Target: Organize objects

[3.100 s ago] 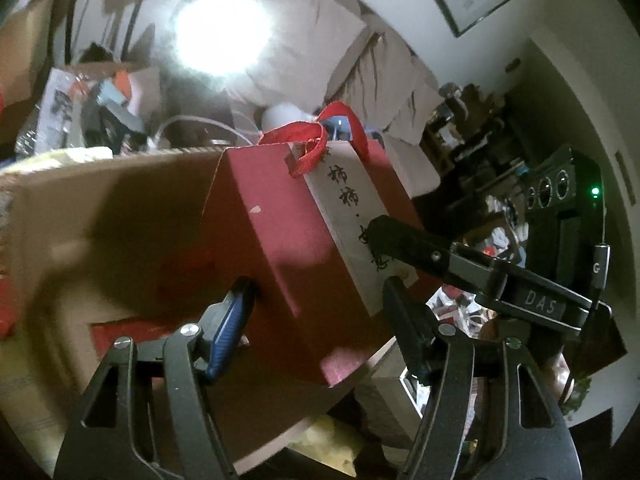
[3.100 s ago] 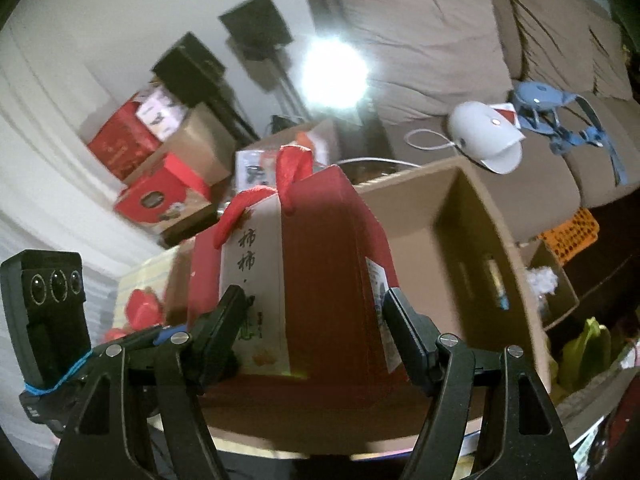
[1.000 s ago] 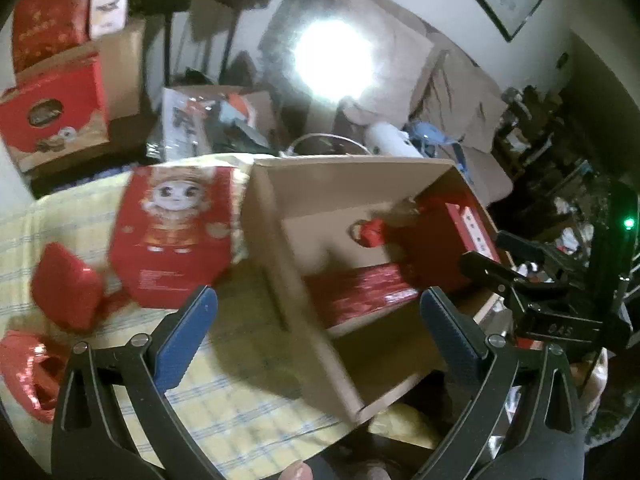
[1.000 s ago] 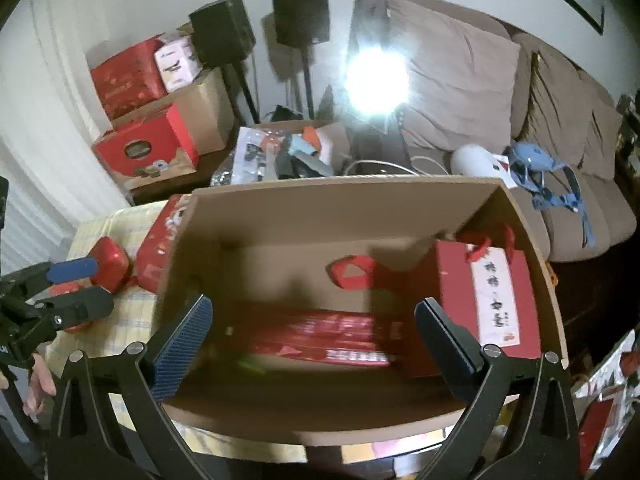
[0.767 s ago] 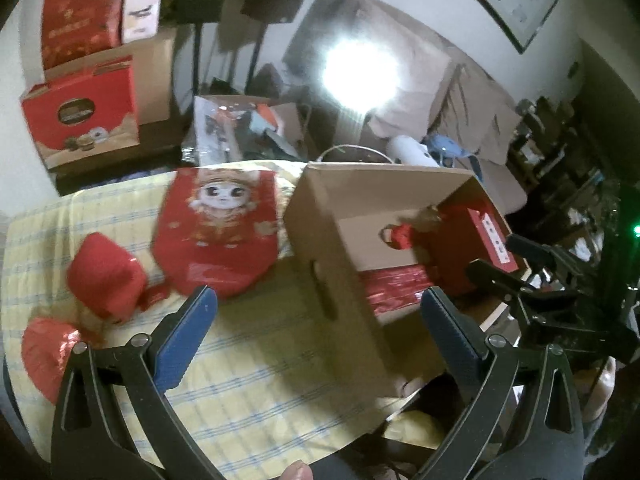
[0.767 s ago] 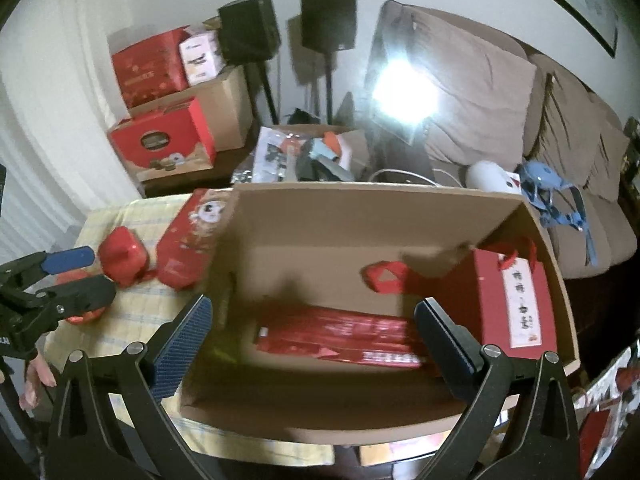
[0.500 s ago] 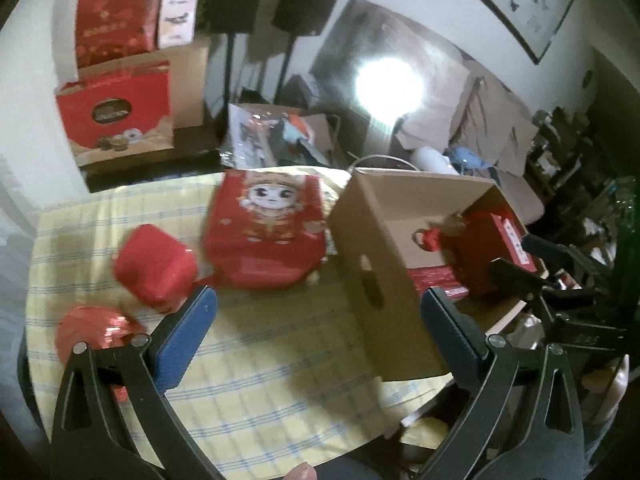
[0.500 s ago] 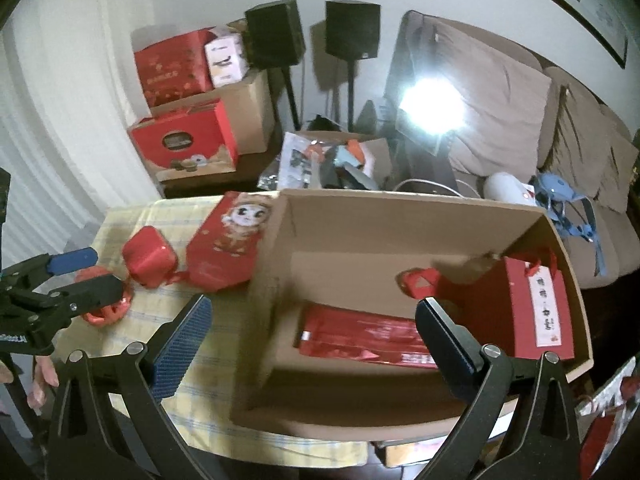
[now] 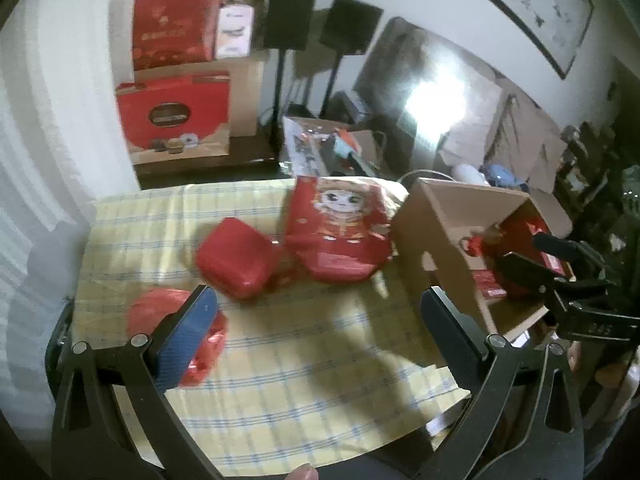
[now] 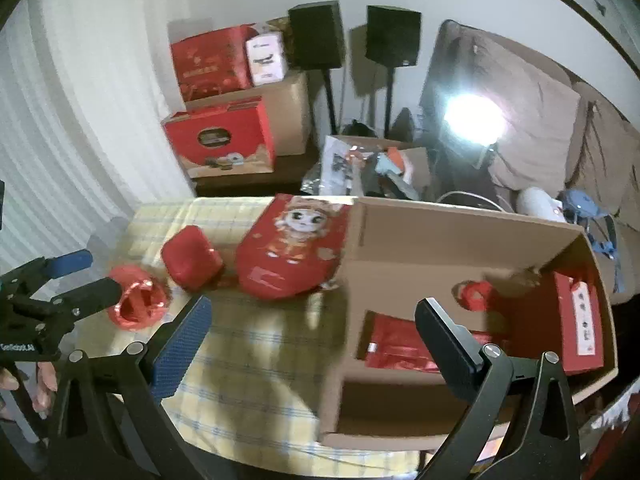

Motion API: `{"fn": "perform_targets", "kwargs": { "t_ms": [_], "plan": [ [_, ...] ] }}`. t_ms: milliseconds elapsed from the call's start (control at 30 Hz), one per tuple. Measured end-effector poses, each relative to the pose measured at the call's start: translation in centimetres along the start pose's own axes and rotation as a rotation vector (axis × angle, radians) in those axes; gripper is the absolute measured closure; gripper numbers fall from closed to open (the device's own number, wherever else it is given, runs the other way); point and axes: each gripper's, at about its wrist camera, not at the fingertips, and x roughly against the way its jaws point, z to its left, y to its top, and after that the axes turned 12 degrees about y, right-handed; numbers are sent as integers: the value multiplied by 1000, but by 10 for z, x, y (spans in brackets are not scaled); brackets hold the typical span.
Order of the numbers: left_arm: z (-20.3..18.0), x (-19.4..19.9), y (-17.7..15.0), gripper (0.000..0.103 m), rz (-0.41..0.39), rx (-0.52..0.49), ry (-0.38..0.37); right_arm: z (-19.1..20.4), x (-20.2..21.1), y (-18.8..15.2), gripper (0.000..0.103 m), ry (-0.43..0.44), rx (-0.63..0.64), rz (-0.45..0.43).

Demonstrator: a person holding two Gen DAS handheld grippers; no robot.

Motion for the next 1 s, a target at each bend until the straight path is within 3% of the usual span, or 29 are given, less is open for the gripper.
{"fn": "perform_targets", "kwargs": {
  "t_ms": [500, 733, 1000],
  "plan": [
    [87, -25, -33, 1, 49, 79, 131, 54, -51, -1, 1, 115, 47, 61],
    [108, -45, -52, 1, 70, 104, 150, 69, -77, -8, 1, 151, 47, 85],
    [122, -57, -64, 1, 71, 132, 121, 79, -101, -14, 1, 211, 17, 103]
  ]
}}
